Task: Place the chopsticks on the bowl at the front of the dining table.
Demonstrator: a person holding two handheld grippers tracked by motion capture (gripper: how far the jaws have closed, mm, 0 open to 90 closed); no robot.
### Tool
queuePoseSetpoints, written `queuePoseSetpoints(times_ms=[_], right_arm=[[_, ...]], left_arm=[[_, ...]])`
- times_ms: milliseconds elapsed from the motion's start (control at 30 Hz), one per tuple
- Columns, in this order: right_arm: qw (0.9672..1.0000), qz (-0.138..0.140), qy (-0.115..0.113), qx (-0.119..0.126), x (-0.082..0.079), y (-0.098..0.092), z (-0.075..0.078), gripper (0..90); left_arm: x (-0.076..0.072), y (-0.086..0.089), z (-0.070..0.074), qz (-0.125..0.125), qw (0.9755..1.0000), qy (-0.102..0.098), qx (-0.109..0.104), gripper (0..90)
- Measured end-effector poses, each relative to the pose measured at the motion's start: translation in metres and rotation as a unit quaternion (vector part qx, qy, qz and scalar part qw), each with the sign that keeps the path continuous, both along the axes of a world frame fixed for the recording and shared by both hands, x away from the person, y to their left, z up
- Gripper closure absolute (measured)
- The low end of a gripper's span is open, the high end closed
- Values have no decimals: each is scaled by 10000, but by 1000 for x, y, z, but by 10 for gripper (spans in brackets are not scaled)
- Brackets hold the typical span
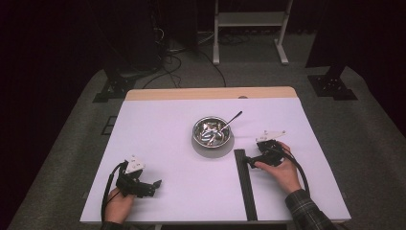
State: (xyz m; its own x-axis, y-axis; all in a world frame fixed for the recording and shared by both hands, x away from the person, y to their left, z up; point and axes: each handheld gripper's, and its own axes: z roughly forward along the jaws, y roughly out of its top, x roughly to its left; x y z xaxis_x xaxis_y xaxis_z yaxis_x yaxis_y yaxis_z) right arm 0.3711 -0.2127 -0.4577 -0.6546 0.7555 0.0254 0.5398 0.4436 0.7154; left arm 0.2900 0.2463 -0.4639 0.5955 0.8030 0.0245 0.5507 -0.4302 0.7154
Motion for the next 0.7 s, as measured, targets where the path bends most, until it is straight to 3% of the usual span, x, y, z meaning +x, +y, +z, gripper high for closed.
queuePoseSetpoints(times_ms=[700], right_arm=[[10000,3,41,-37,-2,-2,0,142]], left_arm=[[0,0,0,6,10000,-1,-1,0]])
